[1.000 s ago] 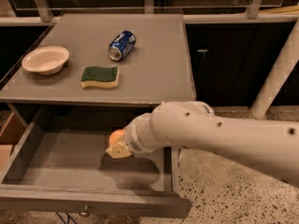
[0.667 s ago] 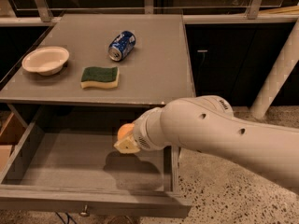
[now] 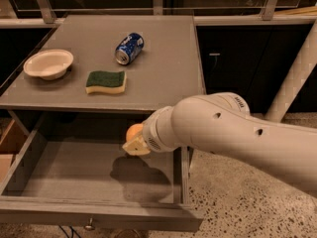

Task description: Pick orange from top drawer and place on counter

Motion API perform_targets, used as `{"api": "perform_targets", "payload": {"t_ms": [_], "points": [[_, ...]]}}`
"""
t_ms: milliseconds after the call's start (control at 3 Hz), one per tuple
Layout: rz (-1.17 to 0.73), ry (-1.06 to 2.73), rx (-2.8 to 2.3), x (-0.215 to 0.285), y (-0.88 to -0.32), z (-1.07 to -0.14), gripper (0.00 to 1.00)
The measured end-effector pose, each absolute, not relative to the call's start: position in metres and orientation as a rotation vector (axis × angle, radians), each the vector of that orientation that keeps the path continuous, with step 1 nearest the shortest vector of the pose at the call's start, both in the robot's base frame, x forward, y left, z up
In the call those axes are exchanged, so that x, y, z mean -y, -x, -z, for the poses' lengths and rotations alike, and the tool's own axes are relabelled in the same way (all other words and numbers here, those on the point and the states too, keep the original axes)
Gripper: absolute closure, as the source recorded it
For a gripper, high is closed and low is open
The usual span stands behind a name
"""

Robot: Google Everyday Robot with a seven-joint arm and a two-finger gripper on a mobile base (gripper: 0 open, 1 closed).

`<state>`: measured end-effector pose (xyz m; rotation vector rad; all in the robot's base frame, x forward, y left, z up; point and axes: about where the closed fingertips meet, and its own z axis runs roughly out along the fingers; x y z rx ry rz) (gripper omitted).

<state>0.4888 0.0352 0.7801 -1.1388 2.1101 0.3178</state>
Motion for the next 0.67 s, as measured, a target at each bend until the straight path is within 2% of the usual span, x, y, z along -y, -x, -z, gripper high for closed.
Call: {"api": "perform_targets", "payload": {"t_ms": [333, 667], "points": [[-0.256, 1.102, -2.09, -0.0055, -0.5102, -0.8115, 1.0], [-0.256, 1.102, -2.09, -0.0053, -0.5105, -0.812, 1.0]]}}
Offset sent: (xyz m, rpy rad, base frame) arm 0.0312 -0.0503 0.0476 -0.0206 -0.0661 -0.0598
